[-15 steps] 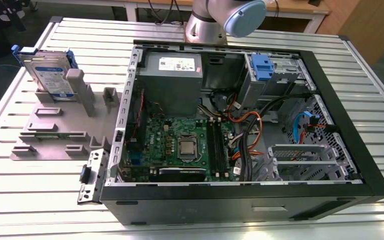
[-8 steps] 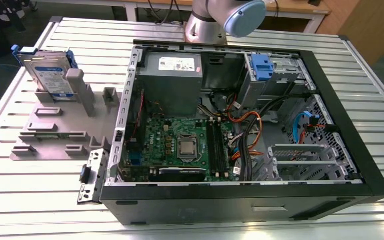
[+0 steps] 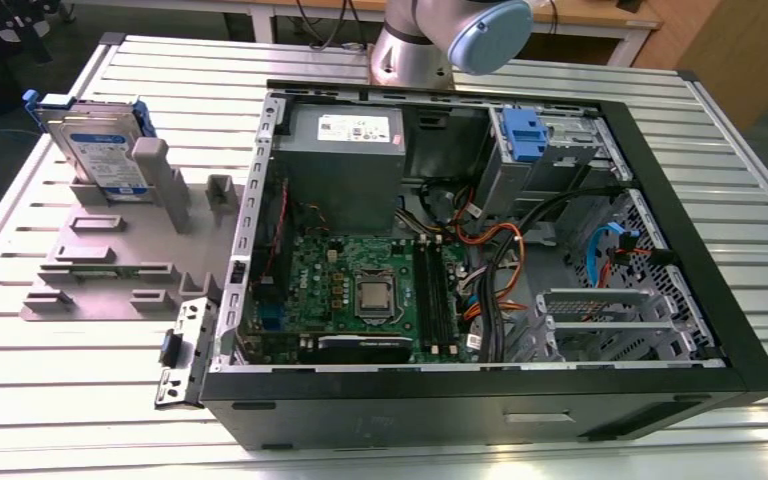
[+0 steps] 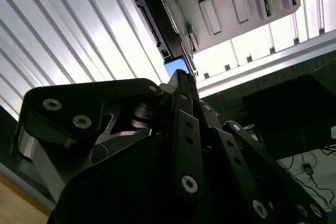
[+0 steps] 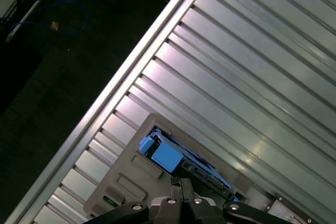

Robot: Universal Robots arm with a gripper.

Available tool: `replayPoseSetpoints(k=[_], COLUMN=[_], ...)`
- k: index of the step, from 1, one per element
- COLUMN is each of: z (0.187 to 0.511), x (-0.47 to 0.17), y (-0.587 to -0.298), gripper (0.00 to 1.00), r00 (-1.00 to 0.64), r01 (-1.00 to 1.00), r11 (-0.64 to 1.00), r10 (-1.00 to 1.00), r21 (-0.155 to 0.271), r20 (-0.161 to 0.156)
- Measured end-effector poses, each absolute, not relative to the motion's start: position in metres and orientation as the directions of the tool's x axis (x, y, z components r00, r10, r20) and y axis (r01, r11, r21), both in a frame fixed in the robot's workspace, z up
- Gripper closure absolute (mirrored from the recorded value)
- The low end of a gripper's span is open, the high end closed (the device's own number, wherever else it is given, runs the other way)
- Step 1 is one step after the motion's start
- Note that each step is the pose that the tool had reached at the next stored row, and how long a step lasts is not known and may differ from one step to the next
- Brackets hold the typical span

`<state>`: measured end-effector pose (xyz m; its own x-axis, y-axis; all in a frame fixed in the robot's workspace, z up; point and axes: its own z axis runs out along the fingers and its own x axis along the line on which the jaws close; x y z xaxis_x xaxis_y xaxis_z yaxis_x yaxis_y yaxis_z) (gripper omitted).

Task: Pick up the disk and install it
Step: 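Pick up the disk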

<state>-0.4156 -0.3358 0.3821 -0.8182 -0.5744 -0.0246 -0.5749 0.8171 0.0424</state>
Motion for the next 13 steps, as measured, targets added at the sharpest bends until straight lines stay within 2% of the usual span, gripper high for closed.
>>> replayPoseSetpoints(k=[13], z=[0.3819], x=[-0.4156], y=[-0.3360], gripper=[0.89], r00=[-0.752], r01=[-0.660], r11=[0.750], r10=[-0.659], r21=[0.042], r20=[-0.025])
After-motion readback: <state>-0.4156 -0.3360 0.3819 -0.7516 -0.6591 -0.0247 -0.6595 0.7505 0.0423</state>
